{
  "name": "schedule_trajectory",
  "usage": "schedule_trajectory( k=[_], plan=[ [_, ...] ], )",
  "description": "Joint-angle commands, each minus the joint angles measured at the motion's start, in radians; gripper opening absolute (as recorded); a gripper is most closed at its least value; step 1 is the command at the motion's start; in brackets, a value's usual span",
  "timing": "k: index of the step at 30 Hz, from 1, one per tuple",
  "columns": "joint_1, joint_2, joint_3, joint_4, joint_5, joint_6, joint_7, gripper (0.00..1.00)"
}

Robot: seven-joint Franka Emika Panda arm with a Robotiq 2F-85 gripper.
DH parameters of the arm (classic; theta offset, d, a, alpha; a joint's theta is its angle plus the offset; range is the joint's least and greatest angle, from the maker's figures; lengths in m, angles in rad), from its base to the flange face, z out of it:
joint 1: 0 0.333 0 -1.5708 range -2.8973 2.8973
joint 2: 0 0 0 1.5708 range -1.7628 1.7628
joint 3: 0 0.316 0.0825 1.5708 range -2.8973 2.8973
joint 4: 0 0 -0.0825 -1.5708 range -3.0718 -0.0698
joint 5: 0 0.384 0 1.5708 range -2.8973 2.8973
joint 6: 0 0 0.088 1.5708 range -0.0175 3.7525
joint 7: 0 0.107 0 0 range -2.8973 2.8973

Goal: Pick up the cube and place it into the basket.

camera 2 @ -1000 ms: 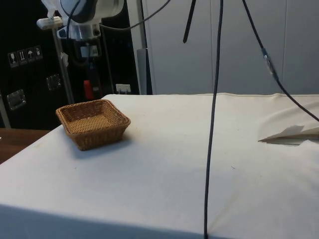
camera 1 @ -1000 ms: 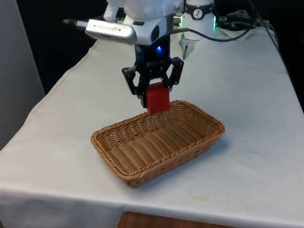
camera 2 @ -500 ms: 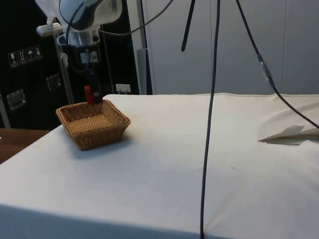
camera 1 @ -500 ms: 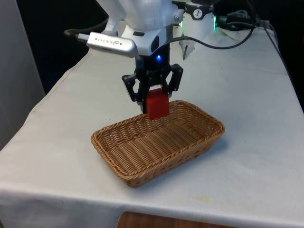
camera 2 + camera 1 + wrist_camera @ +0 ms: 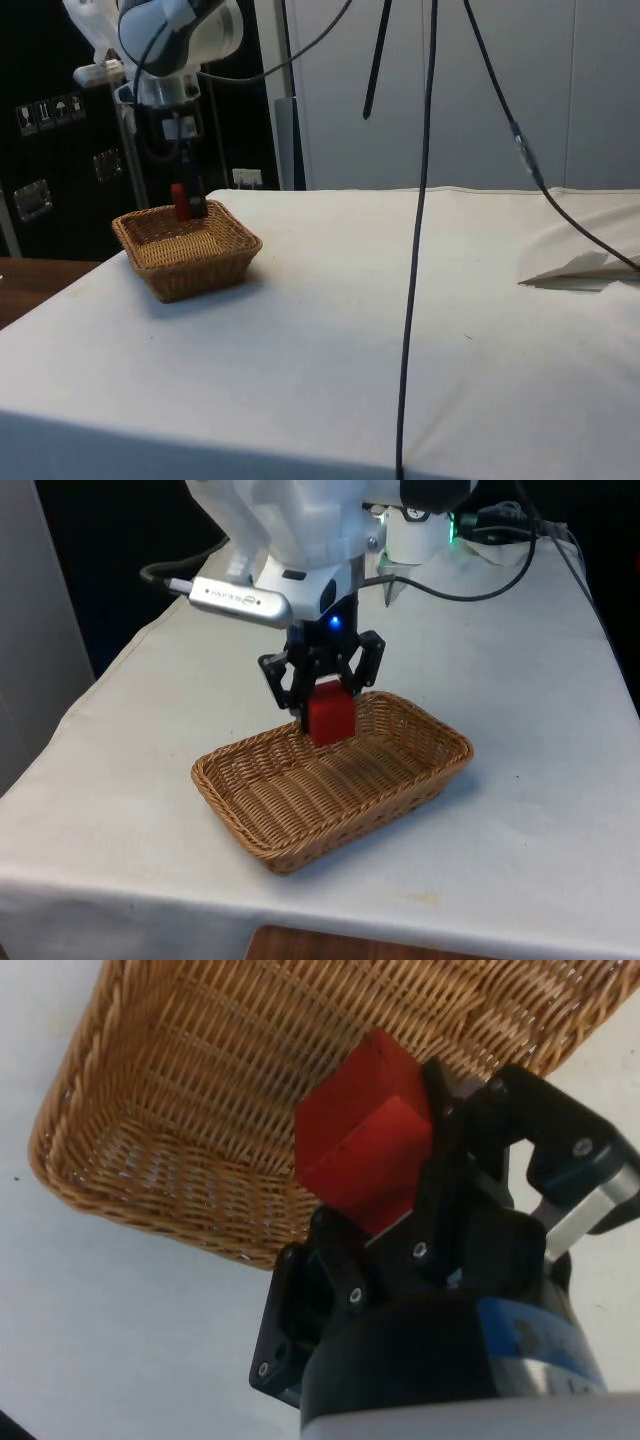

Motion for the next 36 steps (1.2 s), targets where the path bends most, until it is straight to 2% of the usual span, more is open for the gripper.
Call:
schedule_trajectory(
  k=[1,5,9,14,20,21,22,27,28,29,36],
  plan=[
    [-0.004,0.010,0.001,0.012,0.002,-0.009,0.002,0.00],
    [-0.001,0.012,0.000,0.008,0.000,0.000,0.000,0.00],
    [-0.005,0.035,0.002,0.028,0.003,-0.007,0.003,0.00],
    [-0.002,0.043,0.000,0.028,0.002,0.002,0.003,0.00],
    [-0.006,0.072,0.002,0.047,0.008,0.011,0.011,0.00],
    [-0.002,0.063,0.000,0.038,0.005,0.009,0.008,0.00],
    [-0.006,0.076,0.002,0.047,0.009,0.014,0.012,0.00],
    [-0.006,0.098,0.003,0.052,0.012,0.038,0.022,0.00],
    [-0.002,0.090,0.000,0.044,0.008,0.035,0.019,0.00],
    [-0.006,0.101,0.003,0.052,0.013,0.042,0.024,0.00],
    [-0.005,0.126,0.002,0.061,0.019,0.066,0.032,0.00]
  ],
)
